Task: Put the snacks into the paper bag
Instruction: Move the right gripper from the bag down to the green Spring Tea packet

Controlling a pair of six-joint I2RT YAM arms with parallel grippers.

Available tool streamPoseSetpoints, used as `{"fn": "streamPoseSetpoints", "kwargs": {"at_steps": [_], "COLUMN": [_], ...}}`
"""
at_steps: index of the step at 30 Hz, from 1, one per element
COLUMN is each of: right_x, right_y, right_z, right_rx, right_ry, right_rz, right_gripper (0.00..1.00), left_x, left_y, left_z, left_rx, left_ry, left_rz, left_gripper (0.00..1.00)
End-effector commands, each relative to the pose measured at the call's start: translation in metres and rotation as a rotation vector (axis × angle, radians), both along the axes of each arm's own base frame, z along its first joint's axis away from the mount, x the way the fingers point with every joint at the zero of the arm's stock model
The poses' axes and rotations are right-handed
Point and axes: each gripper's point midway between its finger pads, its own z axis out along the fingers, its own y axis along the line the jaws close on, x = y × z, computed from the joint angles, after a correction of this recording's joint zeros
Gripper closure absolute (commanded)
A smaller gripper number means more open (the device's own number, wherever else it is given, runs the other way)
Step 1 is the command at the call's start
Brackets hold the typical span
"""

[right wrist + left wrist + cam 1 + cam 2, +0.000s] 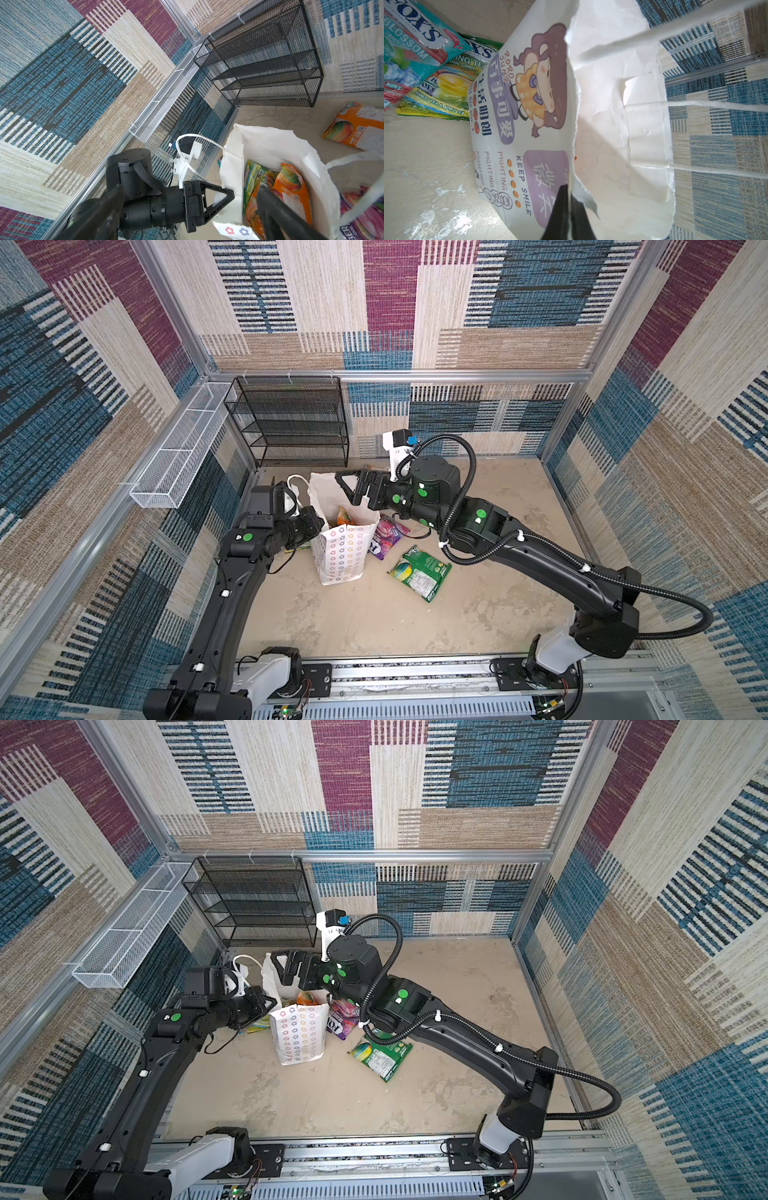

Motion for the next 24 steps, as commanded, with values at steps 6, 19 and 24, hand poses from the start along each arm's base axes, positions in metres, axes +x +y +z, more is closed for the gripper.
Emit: {"fn": "streamPoseSetpoints", "kwargs": {"at_steps": [6, 19, 24], "right_x": [-0.005, -0.015, -0.026], "right_y": [-0.074, -0.188, -0.206], "right_z": [-0.030, -0.206, -0.262], "right_rx": [0.014, 0.030, 0.011], "right_ry": [0.023, 0.317, 0.438], "right_rz": [-0.210, -0.489, -0.547], "right_gripper": [0.00, 0.00, 0.00], "left_x": [0.007, 0.008, 0.008], "left_y": [0.002, 0.005, 0.005], "left_z": [0.007, 0.007, 0.007], "left_rx": [0.007, 0.024, 0.026], "left_ry": [-0.043, -0.050, -0.049], "left_rz": [0.008, 0.016, 0.016], "left_gripper": [1.00, 1.00, 1.00]}}
